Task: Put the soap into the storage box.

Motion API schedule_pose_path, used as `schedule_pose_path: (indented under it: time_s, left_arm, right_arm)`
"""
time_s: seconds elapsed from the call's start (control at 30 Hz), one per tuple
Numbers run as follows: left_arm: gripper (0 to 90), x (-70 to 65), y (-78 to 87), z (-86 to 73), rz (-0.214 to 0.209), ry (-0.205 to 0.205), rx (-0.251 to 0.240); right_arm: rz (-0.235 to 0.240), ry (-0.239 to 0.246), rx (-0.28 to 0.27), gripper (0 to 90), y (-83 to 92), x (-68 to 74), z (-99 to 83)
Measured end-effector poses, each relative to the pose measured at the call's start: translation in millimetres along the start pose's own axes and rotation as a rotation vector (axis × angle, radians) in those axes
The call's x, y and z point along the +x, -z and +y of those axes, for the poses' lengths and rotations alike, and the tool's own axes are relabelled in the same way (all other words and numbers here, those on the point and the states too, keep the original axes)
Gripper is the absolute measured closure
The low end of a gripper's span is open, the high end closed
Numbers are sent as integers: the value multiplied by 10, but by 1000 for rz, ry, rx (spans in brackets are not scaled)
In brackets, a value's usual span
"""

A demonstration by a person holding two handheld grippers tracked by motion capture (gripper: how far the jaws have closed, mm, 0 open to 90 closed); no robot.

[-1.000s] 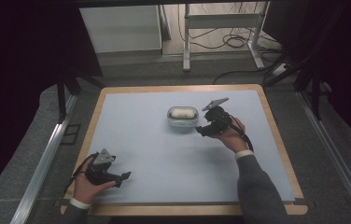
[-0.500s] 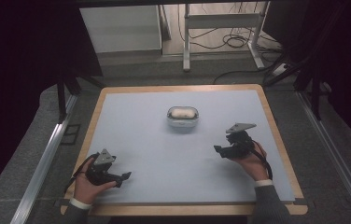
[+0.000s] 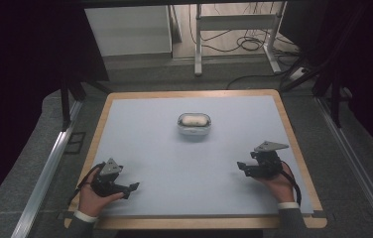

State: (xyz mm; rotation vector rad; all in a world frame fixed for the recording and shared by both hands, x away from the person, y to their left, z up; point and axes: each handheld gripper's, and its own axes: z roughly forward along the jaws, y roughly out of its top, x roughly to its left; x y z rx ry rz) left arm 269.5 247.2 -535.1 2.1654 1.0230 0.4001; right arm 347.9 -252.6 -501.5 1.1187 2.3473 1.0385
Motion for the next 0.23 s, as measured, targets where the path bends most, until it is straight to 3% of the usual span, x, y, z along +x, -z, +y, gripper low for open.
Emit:
schedule_pose_path:
  time_s: [0.23]
  left_arm:
    - [99, 8, 19, -1, -2, 5, -9]
  right_arm:
    - [-23, 2, -5, 280, 4, 11, -10]
